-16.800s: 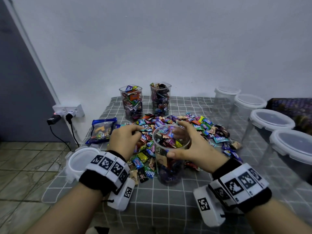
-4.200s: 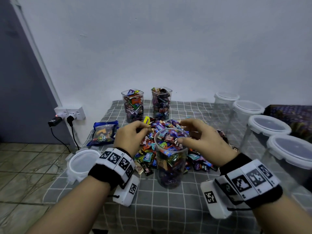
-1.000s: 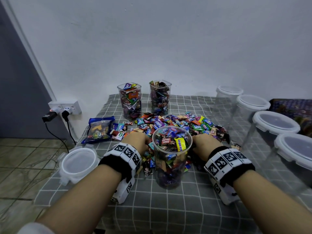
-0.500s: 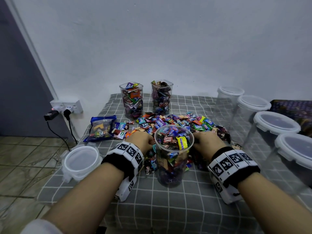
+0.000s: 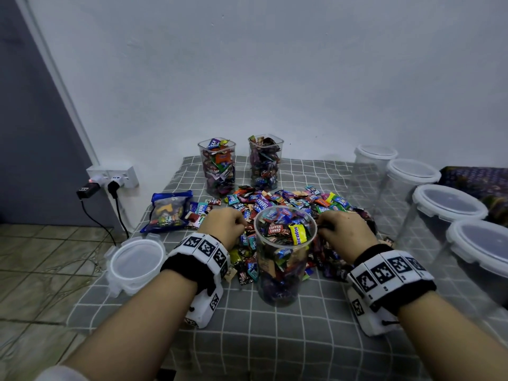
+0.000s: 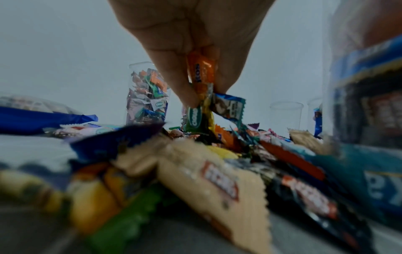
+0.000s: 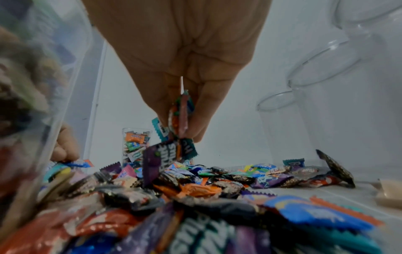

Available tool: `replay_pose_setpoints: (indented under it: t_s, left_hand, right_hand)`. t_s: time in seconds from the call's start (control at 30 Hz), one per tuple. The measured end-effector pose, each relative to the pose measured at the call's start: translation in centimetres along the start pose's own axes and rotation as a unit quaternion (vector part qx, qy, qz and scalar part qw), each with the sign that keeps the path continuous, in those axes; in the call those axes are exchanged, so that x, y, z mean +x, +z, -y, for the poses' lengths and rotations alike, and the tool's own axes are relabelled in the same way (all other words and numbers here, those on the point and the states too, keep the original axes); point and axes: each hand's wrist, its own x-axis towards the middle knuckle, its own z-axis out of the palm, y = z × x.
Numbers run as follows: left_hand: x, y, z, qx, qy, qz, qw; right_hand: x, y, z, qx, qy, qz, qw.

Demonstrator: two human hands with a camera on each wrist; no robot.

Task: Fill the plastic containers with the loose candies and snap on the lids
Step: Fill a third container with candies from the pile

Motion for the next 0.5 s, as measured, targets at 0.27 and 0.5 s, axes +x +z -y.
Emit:
replay_pose_setpoints:
  t_s: [0.27, 0.5]
  left_hand:
    - [-0.6, -0.5, 0.3, -0.047, -0.002, -0.055, 0.997]
    - [-0.7, -0.5, -0.1, -0.03, 0.005, -0.057, 0.998]
  right_hand:
    - [-0.2, -1.7, 0.5, 0.109, -0.002, -0.116, 0.987]
    - [-0.2, -4.7, 2.4, 0.201, -0.051, -0.174, 0.963]
